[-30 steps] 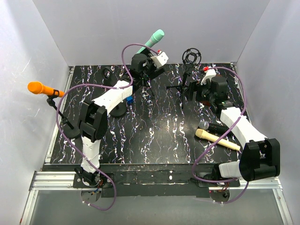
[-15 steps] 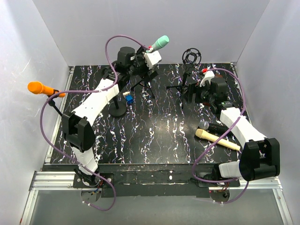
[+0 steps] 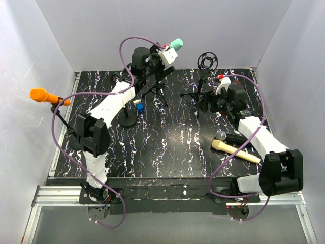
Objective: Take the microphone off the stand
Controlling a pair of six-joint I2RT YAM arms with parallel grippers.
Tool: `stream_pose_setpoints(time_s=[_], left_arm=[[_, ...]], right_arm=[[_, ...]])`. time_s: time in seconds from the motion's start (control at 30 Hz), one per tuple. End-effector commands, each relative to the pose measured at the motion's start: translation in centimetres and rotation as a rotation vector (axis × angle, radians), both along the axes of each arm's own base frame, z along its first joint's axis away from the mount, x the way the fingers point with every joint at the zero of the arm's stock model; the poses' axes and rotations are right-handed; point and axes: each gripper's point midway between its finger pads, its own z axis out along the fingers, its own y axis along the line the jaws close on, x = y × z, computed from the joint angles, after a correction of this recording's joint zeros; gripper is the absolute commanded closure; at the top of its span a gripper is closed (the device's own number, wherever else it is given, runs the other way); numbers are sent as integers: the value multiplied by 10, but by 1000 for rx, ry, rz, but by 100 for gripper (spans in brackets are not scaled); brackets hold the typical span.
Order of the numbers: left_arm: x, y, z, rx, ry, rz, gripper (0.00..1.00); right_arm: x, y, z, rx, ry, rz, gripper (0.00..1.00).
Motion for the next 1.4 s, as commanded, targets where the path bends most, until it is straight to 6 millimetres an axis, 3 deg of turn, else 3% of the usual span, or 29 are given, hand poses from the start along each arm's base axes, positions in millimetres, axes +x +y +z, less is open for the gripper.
stream_pose_setpoints(time_s=[0.0,0.27,0.67,0.8,1.0,1.03,1.17,1.3,1.37], left_arm=[[13,-13,-3,18,-12,-52,24],[31,-18,-9,54,-65,-46,39],[46,-10,-1,71,-118,17,50],[45,-6,4,78,-116,30,62],[32,-5,-1,66,-58,12,98],[29,-5,0,58,-53,5,100],[14,-5,3,29,-25,-18,100],[0,-4,19,-25,-8,-30,100],[-10,-5,25,-58,7,-50,100]], right_arm=[[-9,14,12,20,-51,115,21],[-26,24,8,40,-40,207,25],[-25,29,5,51,-40,242,27],[-38,48,13,72,-85,398,31],[-37,76,32,108,-191,525,30],[-34,81,34,114,-208,542,30],[-17,99,58,169,-254,563,30],[-5,112,73,178,-296,590,31],[-2,118,79,191,-326,618,25]])
